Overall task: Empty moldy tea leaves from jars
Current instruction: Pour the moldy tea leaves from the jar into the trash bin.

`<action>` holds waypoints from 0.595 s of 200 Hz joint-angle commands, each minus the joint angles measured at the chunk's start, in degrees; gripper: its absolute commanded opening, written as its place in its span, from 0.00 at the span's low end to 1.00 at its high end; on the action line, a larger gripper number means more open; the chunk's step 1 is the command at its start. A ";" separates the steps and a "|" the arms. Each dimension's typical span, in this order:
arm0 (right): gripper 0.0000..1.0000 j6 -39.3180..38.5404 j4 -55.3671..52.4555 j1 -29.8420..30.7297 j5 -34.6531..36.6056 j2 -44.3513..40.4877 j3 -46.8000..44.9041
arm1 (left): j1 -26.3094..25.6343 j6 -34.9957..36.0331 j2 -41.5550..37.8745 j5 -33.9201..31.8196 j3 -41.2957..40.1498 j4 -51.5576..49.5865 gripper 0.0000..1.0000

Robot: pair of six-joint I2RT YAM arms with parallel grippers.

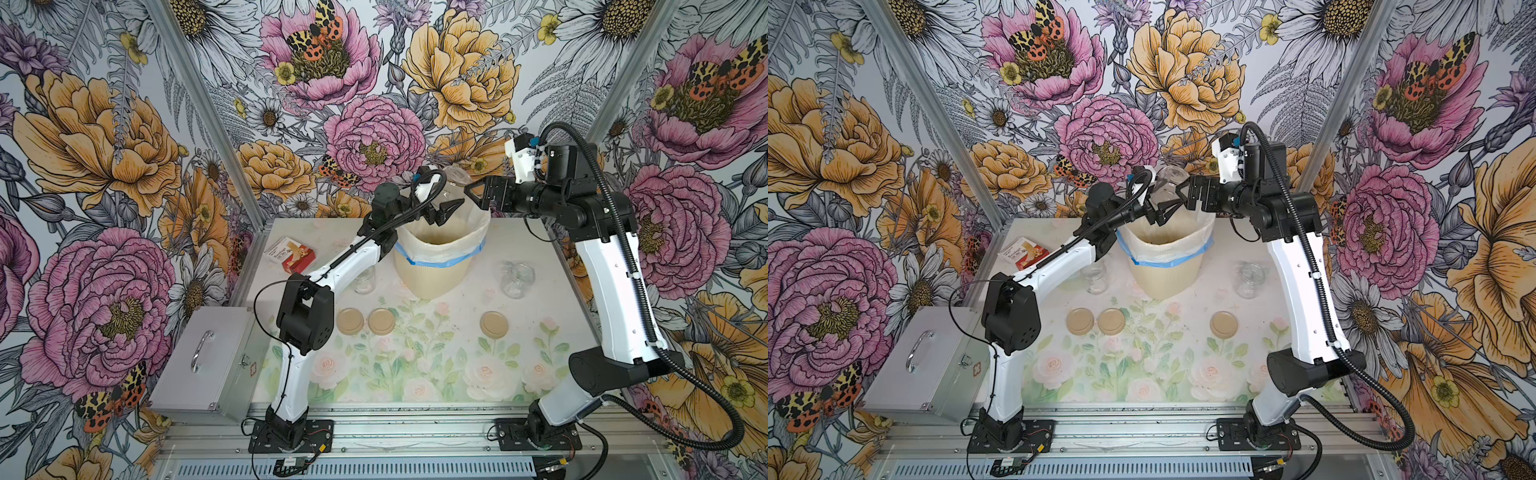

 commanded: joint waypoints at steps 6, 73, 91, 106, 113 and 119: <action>0.99 0.87 3.39 -0.47 1.30 1.51 0.24 | -0.27 0.60 -3.65 -0.70 -1.54 2.18 0.69; 0.99 3.98 10.55 -0.48 7.00 1.22 -2.93 | -0.09 0.94 -5.73 -0.17 -3.81 1.08 0.69; 0.99 4.16 12.47 -0.54 6.20 1.33 -3.74 | -0.09 0.97 -5.98 -0.07 -4.03 0.96 0.69; 0.98 3.49 12.48 -0.51 5.01 2.47 -3.08 | -0.17 0.74 -6.10 0.22 -4.12 1.00 0.69; 0.98 3.58 12.49 -0.49 5.06 2.80 -3.20 | -0.26 0.77 -6.20 0.23 -4.20 0.96 0.69; 0.98 3.50 12.50 -0.44 5.17 3.13 -3.38 | -0.34 0.79 -6.34 0.30 -4.22 1.02 0.69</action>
